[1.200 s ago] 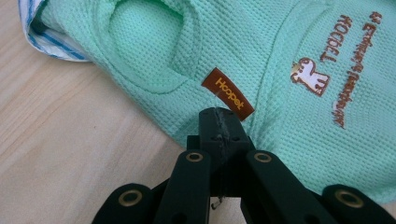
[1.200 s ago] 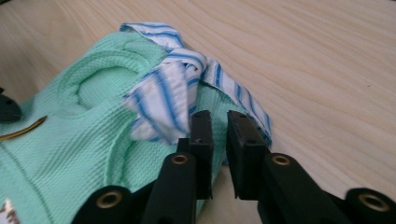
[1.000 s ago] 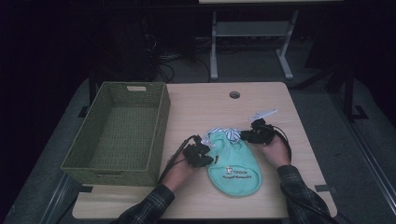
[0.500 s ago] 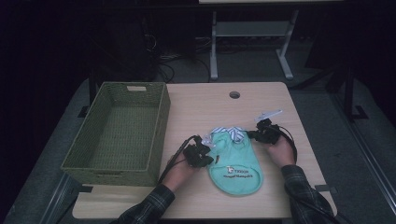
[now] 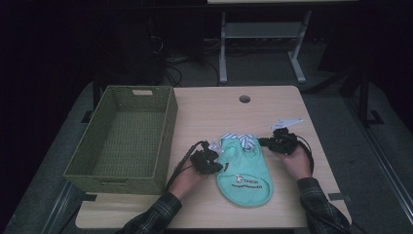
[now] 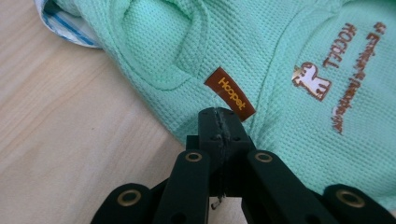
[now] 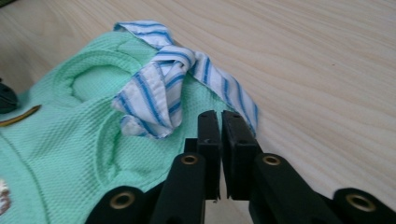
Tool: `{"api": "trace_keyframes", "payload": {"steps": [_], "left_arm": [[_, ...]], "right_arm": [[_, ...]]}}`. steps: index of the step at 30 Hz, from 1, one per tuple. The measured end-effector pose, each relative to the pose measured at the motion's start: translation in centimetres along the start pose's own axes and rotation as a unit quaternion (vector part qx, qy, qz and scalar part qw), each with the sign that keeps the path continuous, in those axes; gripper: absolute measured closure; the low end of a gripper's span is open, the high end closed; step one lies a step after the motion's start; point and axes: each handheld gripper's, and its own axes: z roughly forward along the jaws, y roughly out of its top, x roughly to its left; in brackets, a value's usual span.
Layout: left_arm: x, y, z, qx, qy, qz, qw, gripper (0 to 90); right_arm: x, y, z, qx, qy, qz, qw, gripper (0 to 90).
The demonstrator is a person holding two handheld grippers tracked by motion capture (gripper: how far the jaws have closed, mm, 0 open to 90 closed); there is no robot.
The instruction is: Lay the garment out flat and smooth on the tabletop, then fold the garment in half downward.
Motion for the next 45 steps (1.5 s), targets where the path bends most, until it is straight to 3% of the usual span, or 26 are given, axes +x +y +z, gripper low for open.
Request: {"api": "trace_keyframes", "payload": {"steps": [4, 8, 11, 12, 21, 23, 24, 28, 41, 45], "left_arm": [[0.2, 0.0, -0.1, 0.002, -0.015, 0.0, 0.9999, 80.3], [0.2, 0.2, -0.3, -0.006, -0.014, 0.002, 0.9999, 70.9], [0.4, 0.4, -0.5, -0.017, -0.018, -0.012, 0.9996, 60.7], [0.6, 0.5, -0.7, -0.013, -0.016, -0.007, 0.9998, 57.3], [1.8, 1.2, -1.6, -0.039, 0.002, -0.023, 0.999, 40.7], [1.8, 1.3, -1.6, -0.051, 0.005, -0.033, 0.9981, 40.1], [2.1, 1.4, -1.8, -0.046, 0.007, -0.022, 0.9987, 39.9], [2.5, 1.9, -1.9, -0.057, 0.008, -0.032, 0.9978, 40.1], [5.2, 4.5, -1.7, -0.062, 0.035, -0.026, 0.9971, 41.8], [6.1, 5.1, -1.0, -0.058, 0.033, -0.029, 0.9974, 41.6]], "right_arm": [[0.0, -0.1, -0.4, -0.007, 0.006, -0.004, 1.0, 78.5], [0.1, -0.1, -0.8, -0.009, 0.009, -0.001, 0.9999, 73.0], [0.0, 0.0, -1.0, -0.008, 0.009, -0.001, 0.9999, 68.9], [0.0, 0.1, -1.0, -0.01, 0.011, -0.003, 0.9999, 66.9], [0.0, 0.7, -1.0, -0.013, 0.017, 0.002, 0.9998, 57.2], [0.0, 0.8, -1.1, -0.014, 0.019, 0.001, 0.9997, 56.6], [0.0, 0.8, -1.0, -0.017, 0.019, -0.003, 0.9997, 56.3], [0.0, 1.2, -1.1, -0.017, 0.017, -0.003, 0.9997, 55.8], [-0.5, 2.3, -0.5, -0.011, 0.019, -0.009, 0.9997, 55.8], [-0.4, 2.0, -0.3, -0.009, 0.02, -0.008, 0.9997, 55.6]]}}
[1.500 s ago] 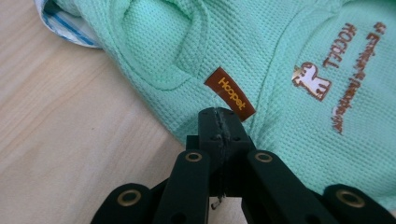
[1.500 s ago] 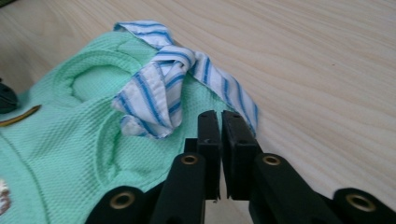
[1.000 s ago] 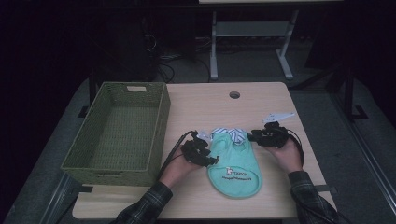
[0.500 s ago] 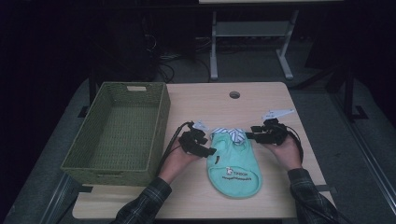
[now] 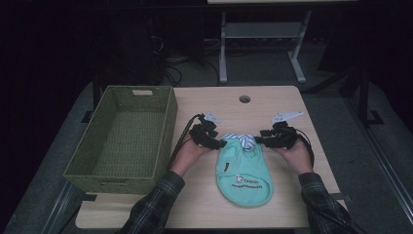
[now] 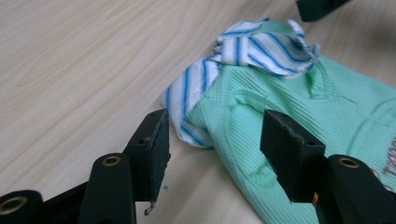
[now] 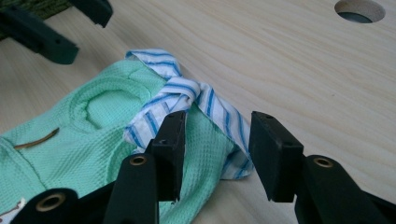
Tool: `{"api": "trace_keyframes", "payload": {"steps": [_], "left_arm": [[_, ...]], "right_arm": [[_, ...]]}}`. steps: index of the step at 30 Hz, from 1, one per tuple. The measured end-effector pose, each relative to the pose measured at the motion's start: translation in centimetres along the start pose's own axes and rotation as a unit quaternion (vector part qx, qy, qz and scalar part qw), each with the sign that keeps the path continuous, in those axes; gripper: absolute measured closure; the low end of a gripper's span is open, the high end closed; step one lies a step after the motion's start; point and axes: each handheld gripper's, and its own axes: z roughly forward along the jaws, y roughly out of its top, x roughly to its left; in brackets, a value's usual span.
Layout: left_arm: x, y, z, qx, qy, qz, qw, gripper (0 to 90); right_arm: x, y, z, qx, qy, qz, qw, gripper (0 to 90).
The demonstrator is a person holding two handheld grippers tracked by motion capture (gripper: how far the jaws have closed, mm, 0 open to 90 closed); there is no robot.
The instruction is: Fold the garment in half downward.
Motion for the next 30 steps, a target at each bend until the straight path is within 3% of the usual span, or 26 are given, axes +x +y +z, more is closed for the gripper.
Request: {"api": "trace_keyframes", "payload": {"steps": [8, 12, 17, 23, 27, 30], "left_arm": [[1.7, 1.4, 1.6, -0.004, -0.001, -0.013, 0.9999, 41.4], [1.9, 2.2, 2.6, 0.001, -0.009, -0.006, 0.9999, 39.1], [1.6, 2.8, 4.0, 0.015, -0.023, 0.008, 0.9996, 35.5], [1.3, 2.9, 5.6, 0.04, -0.022, 0.023, 0.9987, 33.8], [0.9, 2.7, 6.3, 0.064, -0.01, 0.046, 0.9968, 32.9], [0.7, 2.6, 6.6, 0.073, -0.009, 0.052, 0.996, 34.6]], "right_arm": [[-0.4, -0.1, 0.5, 0.007, -0.001, 0.005, 1.0, 55.7], [-0.3, -0.1, 0.6, 0.008, 0.0, 0.005, 1.0, 55.7], [-0.3, 0.1, 0.6, 0.008, 0.001, 0.003, 1.0, 55.7], [-0.3, 0.2, 0.7, 0.008, 0.001, 0.001, 1.0, 55.8], [-0.2, 0.1, 0.6, 0.009, 0.0, 0.003, 1.0, 55.8], [-0.2, -0.1, 0.6, 0.006, 0.001, 0.0, 1.0, 55.8]]}}
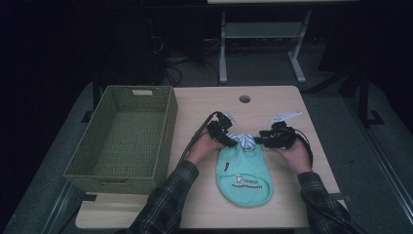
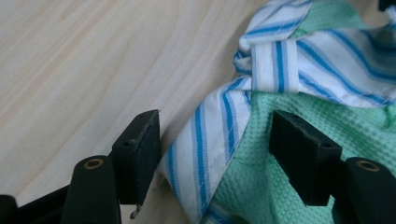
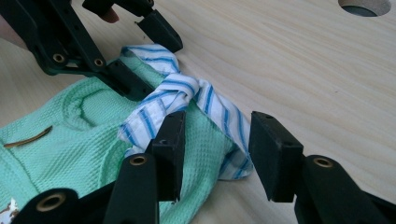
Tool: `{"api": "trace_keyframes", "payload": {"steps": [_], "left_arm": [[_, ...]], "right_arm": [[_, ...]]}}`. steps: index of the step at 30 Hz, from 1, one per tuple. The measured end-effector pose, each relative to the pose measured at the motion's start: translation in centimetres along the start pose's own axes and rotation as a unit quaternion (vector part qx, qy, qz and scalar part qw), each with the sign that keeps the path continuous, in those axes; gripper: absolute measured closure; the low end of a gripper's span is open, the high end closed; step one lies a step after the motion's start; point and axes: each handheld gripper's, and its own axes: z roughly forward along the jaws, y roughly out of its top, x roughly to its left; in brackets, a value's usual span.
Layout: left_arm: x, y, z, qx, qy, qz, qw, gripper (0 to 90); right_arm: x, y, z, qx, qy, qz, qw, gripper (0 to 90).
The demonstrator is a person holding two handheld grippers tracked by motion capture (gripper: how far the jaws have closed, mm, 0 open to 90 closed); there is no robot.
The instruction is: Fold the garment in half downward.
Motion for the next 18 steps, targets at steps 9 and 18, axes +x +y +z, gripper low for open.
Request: {"api": "trace_keyframes", "payload": {"steps": [9, 18], "left_arm": [[-0.3, 0.2, -0.2, -0.003, -0.021, 0.005, 0.9998, 68.5], [-0.3, 0.3, -0.3, -0.006, -0.016, -0.011, 0.9998, 80.2]], "right_arm": [[1.0, -0.3, -0.8, -0.01, 0.007, -0.009, 0.9999, 57.2], [3.0, -0.4, -0.9, -0.009, 0.038, -0.023, 0.999, 69.0]]}}
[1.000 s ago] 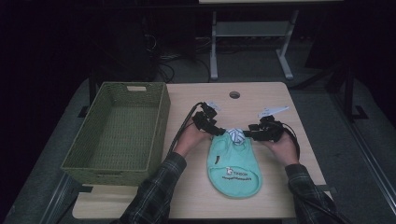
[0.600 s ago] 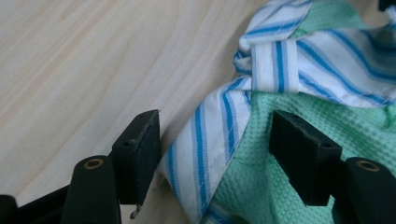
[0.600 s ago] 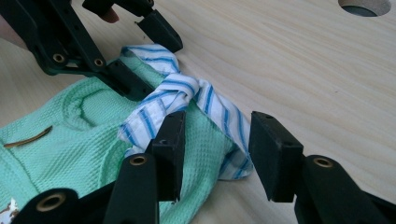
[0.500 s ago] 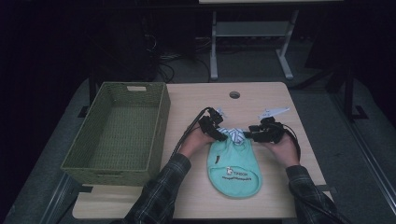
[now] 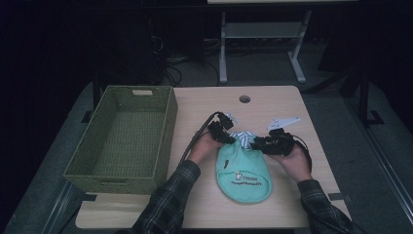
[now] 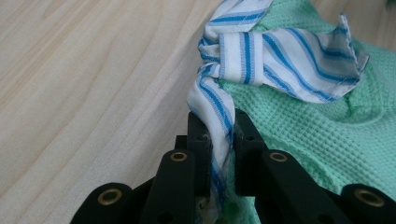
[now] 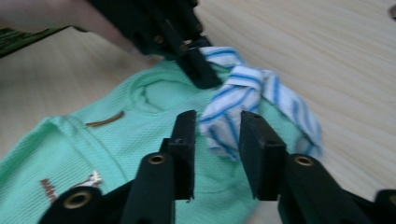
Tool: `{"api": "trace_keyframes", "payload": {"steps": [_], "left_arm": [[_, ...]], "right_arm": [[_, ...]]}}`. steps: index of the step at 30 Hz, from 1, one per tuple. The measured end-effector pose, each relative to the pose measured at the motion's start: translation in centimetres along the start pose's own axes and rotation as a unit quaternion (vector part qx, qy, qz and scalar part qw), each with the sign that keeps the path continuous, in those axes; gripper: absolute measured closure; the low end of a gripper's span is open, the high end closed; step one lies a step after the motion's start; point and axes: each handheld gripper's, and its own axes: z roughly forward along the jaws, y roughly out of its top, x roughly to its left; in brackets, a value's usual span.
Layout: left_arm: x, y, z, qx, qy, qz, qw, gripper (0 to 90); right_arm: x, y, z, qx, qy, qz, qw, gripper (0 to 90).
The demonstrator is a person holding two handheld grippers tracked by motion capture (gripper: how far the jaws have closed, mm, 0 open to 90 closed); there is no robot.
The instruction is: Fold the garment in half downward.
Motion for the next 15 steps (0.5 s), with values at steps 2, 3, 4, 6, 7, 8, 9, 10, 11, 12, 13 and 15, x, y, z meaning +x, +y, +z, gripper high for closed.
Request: {"api": "trace_keyframes", "payload": {"steps": [2, 3, 4, 6, 7, 8, 9, 10, 11, 12, 13, 15], "left_arm": [[0.1, 0.0, -0.2, -0.005, 0.003, -0.004, 1.0, 80.3], [0.2, 0.0, -0.3, -0.006, 0.004, -0.003, 1.0, 80.3], [0.2, 0.1, -0.5, -0.009, 0.005, -0.005, 0.9999, 80.3], [0.3, 0.1, -0.7, -0.012, 0.009, -0.004, 0.9999, 80.3], [0.3, 0.1, -0.8, -0.018, 0.009, -0.012, 0.9997, 80.2], [0.4, 0.1, -1.0, -0.014, 0.01, -0.006, 0.9998, 80.2], [0.4, 0.1, -1.1, -0.014, 0.011, -0.006, 0.9998, 80.3], [0.3, 0.1, -1.2, -0.022, 0.012, -0.011, 0.9996, 80.2], [0.4, 0.1, -1.3, -0.022, 0.013, -0.009, 0.9996, 80.2], [0.3, 0.1, -1.4, -0.028, 0.013, -0.011, 0.9995, 80.2], [0.3, 0.1, -1.5, -0.029, 0.014, -0.01, 0.9994, 80.2], [0.1, 0.2, -1.7, -0.03, 0.015, -0.005, 0.9994, 80.2]], "right_arm": [[0.3, 0.0, 0.3, 0.006, 0.014, -0.003, 0.9999, 80.2], [0.5, -0.1, 0.4, 0.007, 0.016, -0.008, 0.9998, 84.4], [0.7, -0.1, 0.5, 0.008, 0.02, -0.011, 0.9997, 87.5], [1.1, 0.0, 0.8, 0.014, 0.028, -0.014, 0.9994, 89.6], [1.3, 0.0, 1.0, 0.016, 0.032, -0.016, 0.9992, 89.7], [1.4, 0.0, 1.1, 0.018, 0.036, -0.019, 0.999, 89.7], [1.6, 0.0, 1.3, 0.019, 0.036, -0.023, 0.9989, 89.7], [1.8, 0.0, 1.6, 0.024, 0.039, -0.024, 0.9987, 89.7], [2.0, 0.0, 1.8, 0.026, 0.04, -0.023, 0.9986, 89.8], [2.1, 0.0, 2.1, 0.027, 0.042, -0.026, 0.9984, 89.7], [2.2, 0.0, 2.3, 0.028, 0.043, -0.028, 0.9983, 89.8], [2.4, 0.1, 2.8, 0.03, 0.047, -0.029, 0.998, 89.7]]}}
